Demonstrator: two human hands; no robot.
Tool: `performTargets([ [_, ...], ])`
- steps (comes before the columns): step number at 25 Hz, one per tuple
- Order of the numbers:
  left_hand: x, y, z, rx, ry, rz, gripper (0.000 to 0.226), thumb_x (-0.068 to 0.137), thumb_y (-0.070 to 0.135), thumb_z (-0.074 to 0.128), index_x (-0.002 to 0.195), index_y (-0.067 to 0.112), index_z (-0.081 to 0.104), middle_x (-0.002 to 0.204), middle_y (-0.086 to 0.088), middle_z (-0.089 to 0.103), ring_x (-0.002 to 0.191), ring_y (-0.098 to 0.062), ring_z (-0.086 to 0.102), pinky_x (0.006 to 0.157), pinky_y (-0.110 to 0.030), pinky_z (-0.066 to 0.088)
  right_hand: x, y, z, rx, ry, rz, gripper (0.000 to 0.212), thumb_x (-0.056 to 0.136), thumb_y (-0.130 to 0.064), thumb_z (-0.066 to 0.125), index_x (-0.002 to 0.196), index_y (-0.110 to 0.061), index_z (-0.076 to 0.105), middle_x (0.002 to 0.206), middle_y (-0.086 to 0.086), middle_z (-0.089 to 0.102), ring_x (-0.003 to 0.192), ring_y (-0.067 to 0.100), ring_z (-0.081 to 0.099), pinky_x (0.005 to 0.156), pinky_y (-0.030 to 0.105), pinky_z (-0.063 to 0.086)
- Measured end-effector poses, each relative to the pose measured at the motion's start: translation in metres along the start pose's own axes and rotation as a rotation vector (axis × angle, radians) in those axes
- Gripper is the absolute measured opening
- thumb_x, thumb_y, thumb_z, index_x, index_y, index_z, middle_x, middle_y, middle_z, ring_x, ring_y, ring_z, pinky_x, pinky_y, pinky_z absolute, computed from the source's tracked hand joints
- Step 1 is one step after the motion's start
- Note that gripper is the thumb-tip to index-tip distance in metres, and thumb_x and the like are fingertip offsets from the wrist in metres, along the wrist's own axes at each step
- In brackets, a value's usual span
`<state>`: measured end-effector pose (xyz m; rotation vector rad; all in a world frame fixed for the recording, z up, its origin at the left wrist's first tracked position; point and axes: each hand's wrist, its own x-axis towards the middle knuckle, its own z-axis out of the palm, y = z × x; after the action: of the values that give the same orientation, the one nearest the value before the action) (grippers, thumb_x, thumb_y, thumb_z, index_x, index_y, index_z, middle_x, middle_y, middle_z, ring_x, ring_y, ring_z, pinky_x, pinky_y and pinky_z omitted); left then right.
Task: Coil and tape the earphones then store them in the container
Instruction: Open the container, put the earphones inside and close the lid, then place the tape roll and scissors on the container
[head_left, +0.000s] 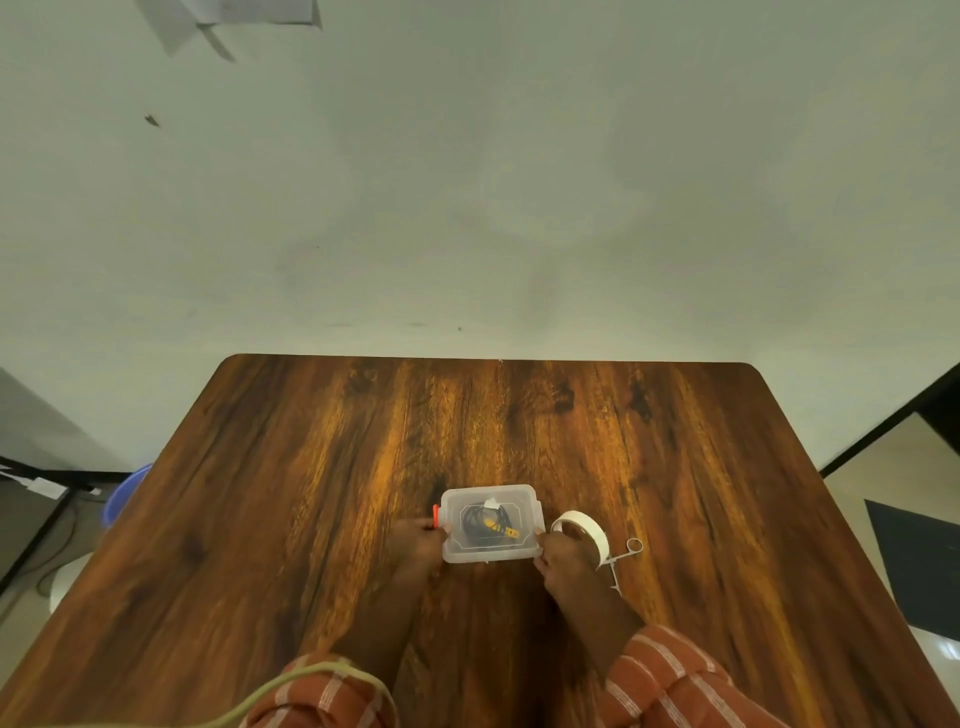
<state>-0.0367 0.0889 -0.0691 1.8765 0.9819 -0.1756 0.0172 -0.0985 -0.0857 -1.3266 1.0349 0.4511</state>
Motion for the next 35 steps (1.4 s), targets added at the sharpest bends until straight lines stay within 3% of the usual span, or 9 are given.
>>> performTargets([
  [5,-0.004,0.0,0.006,0.211,0.07,0.116,0.021,0.091,0.02,0.065,0.103,0.005,0.073,0.105,-0.009,0.074,0.09,-0.019,0.069,0.075,-0.024,0.053,-0.001,-0.001,-0.004,-0.011,0.049,-0.019,0.064,0.076,-0.008,0.082,0.131,-0.005,0.049,0.113,0.014,0.062,0.104,0.033,0.062,0.096,0.049,0.054],
  [9,-0.001,-0.001,0.009,0.325,0.086,0.171,0.023,0.096,0.022,0.057,0.103,0.006,0.073,0.102,-0.009,0.074,0.09,-0.019,0.069,0.083,-0.028,0.057,-0.011,0.008,-0.004,-0.121,0.099,-0.305,0.032,0.084,-0.002,0.071,0.113,-0.014,0.067,0.114,0.012,0.07,0.094,0.026,0.064,0.078,0.037,0.057],
  [13,-0.007,0.005,0.01,0.335,0.065,0.161,0.023,0.098,0.019,0.055,0.106,0.003,0.069,0.105,-0.01,0.071,0.093,-0.02,0.068,0.08,-0.027,0.054,-0.017,0.016,-0.006,-0.585,0.163,-0.694,0.022,0.089,-0.006,0.065,0.108,-0.012,0.075,0.109,0.007,0.073,0.096,0.025,0.067,0.087,0.038,0.056],
  [18,-0.002,0.002,0.009,0.336,0.084,0.226,0.024,0.098,0.021,0.054,0.104,0.004,0.071,0.101,-0.01,0.073,0.087,-0.019,0.069,0.08,-0.028,0.057,-0.017,0.008,-0.015,-0.707,0.065,-0.818,0.017,0.087,-0.007,0.068,0.101,-0.011,0.075,0.105,0.005,0.072,0.093,0.019,0.065,0.079,0.027,0.05],
  [20,0.004,-0.002,0.009,0.304,0.096,0.249,0.022,0.097,0.021,0.055,0.101,0.008,0.072,0.1,-0.009,0.074,0.087,-0.02,0.069,0.082,-0.033,0.058,-0.01,0.007,-0.035,-0.8,0.083,-0.891,0.018,0.088,-0.015,0.066,0.104,-0.015,0.074,0.109,0.004,0.071,0.098,0.021,0.065,0.081,0.031,0.052],
  [23,-0.002,-0.003,0.009,0.172,0.129,0.204,0.024,0.097,0.026,0.054,0.096,0.009,0.072,0.096,-0.009,0.074,0.085,-0.021,0.069,0.082,-0.037,0.058,0.004,0.0,-0.069,-1.145,0.184,-0.896,0.042,0.09,-0.024,0.06,0.132,-0.018,0.059,0.137,0.005,0.057,0.124,0.029,0.055,0.098,0.042,0.05],
  [27,-0.008,-0.01,0.001,0.07,0.201,0.091,0.035,0.099,0.035,0.048,0.098,0.007,0.069,0.095,-0.009,0.07,0.09,-0.025,0.066,0.081,-0.037,0.052,0.01,-0.013,-0.082,-1.052,0.032,-0.809,0.038,0.1,-0.026,0.047,0.138,-0.029,0.053,0.144,0.008,0.054,0.131,0.031,0.051,0.107,0.045,0.041],
  [30,-0.002,-0.018,-0.014,0.082,0.198,0.143,0.024,0.099,0.023,0.05,0.1,0.008,0.069,0.095,-0.008,0.069,0.087,-0.022,0.063,0.079,-0.035,0.051,0.0,-0.025,-0.064,-0.912,-0.016,-1.008,0.036,0.1,-0.032,0.046,0.134,-0.041,0.053,0.145,0.0,0.055,0.13,0.024,0.052,0.108,0.04,0.04],
  [35,-0.008,-0.017,-0.024,0.154,0.195,0.238,0.014,0.093,0.007,0.054,0.092,0.01,0.067,0.089,-0.005,0.065,0.082,-0.018,0.062,0.066,-0.024,0.043,-0.044,-0.026,0.004,-1.156,-0.24,-1.431,0.033,0.09,-0.012,0.065,0.123,-0.014,0.069,0.131,0.005,0.064,0.119,0.027,0.058,0.102,0.042,0.048],
])
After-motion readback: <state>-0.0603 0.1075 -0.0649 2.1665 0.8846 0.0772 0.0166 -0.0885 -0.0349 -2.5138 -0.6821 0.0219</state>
